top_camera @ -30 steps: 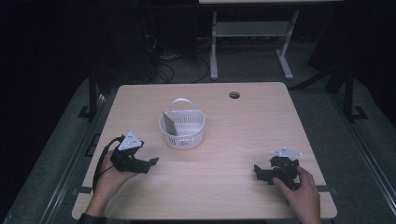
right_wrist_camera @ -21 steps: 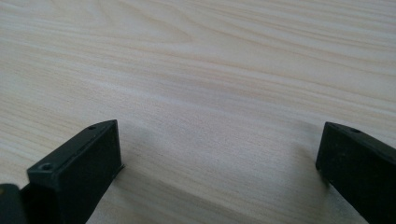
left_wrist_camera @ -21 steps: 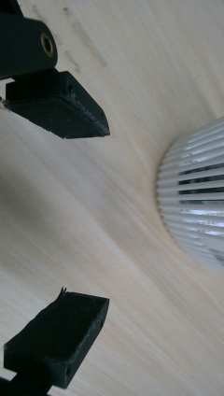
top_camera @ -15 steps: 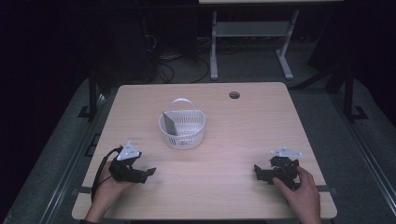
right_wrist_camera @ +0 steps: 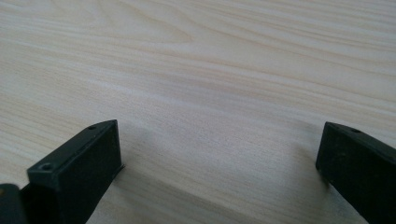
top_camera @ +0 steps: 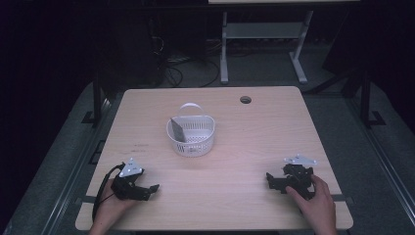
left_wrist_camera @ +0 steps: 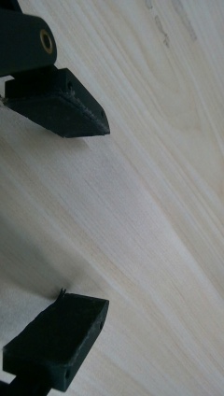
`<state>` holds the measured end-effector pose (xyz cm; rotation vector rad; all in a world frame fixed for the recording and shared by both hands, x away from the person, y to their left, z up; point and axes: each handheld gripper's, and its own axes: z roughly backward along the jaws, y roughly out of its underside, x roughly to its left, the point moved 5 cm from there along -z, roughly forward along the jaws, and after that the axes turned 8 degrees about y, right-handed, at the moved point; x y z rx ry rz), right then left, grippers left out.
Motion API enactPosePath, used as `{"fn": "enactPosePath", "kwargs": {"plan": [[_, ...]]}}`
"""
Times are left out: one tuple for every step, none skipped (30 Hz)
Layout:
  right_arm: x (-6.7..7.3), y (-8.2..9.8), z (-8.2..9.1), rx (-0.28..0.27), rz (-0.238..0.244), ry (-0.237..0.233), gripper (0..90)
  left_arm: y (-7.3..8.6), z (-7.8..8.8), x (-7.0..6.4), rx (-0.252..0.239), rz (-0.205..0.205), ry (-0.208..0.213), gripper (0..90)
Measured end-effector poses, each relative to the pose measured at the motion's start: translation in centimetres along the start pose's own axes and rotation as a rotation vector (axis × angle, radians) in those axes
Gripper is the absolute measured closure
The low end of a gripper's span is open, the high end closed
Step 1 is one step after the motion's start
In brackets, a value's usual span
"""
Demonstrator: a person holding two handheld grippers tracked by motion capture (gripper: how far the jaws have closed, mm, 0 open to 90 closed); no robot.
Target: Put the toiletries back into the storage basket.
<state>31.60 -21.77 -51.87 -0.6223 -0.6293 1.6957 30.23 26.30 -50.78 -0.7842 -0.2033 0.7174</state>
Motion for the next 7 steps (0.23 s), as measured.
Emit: {"fn": "enactPosePath", "kwargs": {"plan": [[-0.01, 0.00, 0.00, -0.001, 0.001, 0.000, 0.0, 0.07, 0.00, 0.02, -0.008, -0.002, -0.001, 12.8], [-0.01, 0.00, 0.00, 0.000, 0.001, 0.000, 0.0, 0.19, 0.01, 0.04, -0.023, -0.003, 0.001, 12.8], [-0.01, 0.00, 0.00, 0.000, 0.001, 0.000, 0.0, 0.24, 0.05, 0.09, -0.023, -0.004, 0.002, 12.9], [0.00, 0.00, 0.00, 0.000, 0.001, 0.000, 0.0, 0.24, 0.06, 0.10, -0.023, -0.005, 0.004, 12.9], [0.00, 0.00, 0.00, 0.000, 0.001, 0.000, 0.0, 0.24, 0.06, 0.11, -0.023, -0.005, 0.004, 12.8], [0.00, 0.00, 0.00, 0.000, 0.001, 0.000, 0.0, 0.25, 0.07, 0.11, -0.023, -0.006, 0.006, 12.8], [0.00, 0.00, 0.00, 0.000, 0.001, 0.000, 0.0, 0.25, 0.07, 0.11, -0.023, -0.006, 0.006, 12.9]]}}
